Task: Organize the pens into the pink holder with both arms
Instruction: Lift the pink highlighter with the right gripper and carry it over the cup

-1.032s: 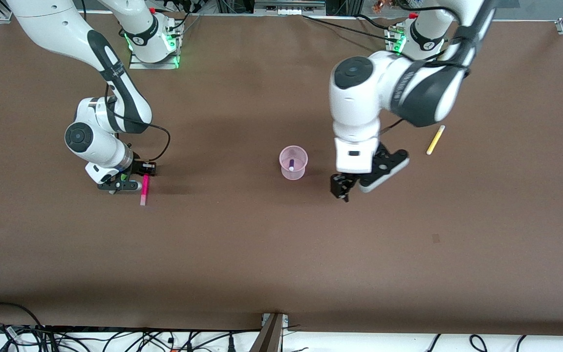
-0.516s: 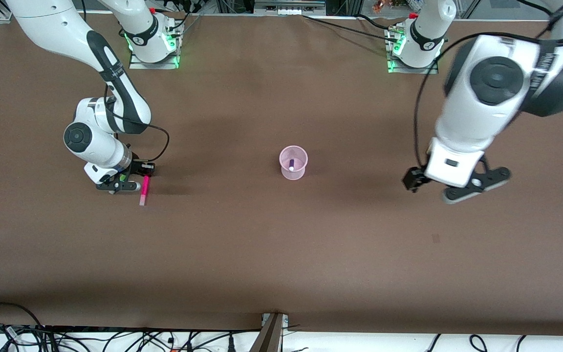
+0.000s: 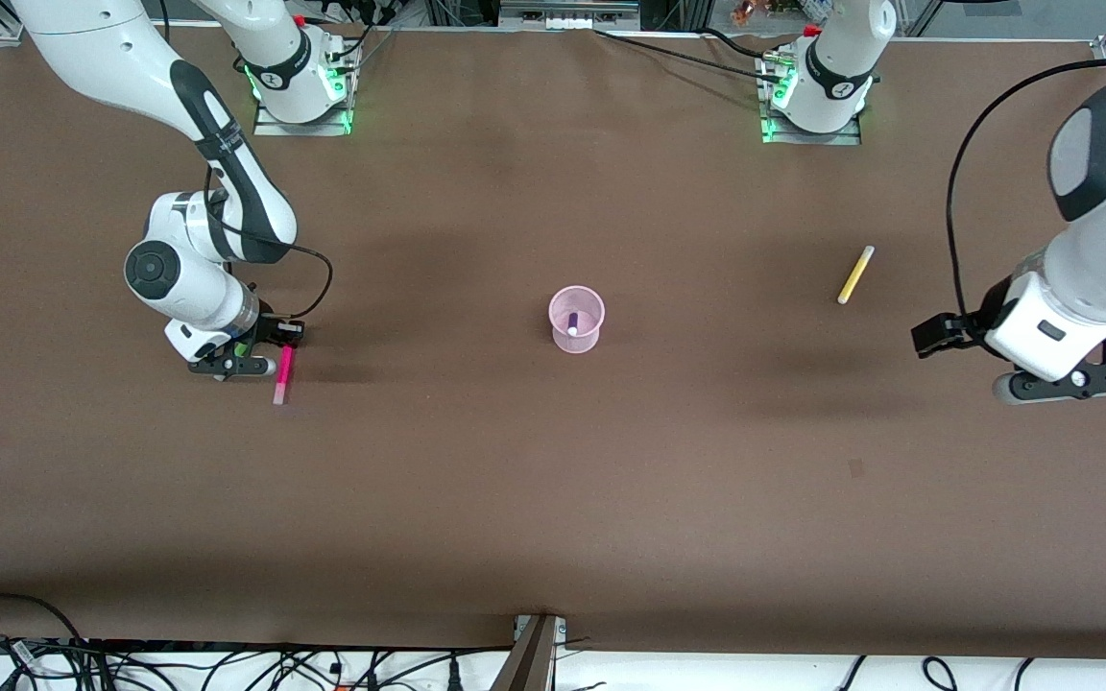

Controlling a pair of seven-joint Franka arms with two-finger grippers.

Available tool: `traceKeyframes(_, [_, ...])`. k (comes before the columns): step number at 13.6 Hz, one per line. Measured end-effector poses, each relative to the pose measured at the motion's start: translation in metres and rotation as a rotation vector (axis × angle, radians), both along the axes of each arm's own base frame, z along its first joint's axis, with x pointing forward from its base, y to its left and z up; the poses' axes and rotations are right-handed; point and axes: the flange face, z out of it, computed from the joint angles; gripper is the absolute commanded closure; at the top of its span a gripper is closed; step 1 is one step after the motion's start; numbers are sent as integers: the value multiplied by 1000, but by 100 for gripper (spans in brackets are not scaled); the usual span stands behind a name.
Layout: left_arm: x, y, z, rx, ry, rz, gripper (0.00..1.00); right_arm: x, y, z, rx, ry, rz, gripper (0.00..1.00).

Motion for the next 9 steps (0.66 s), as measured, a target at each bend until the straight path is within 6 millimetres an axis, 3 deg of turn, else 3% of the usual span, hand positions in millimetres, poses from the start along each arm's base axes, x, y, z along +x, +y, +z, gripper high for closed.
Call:
traceKeyframes(3, [0, -3, 0, -7, 2, -7, 0, 3, 36, 21, 14, 50, -46, 100])
traceKeyframes(5, [-1, -2, 0, -35, 5, -1, 0, 7, 80, 50, 53, 83, -108, 100])
traceKeyframes(9, [-3, 22, 8, -102, 1, 1, 0, 10, 167, 99, 278, 192, -339, 100])
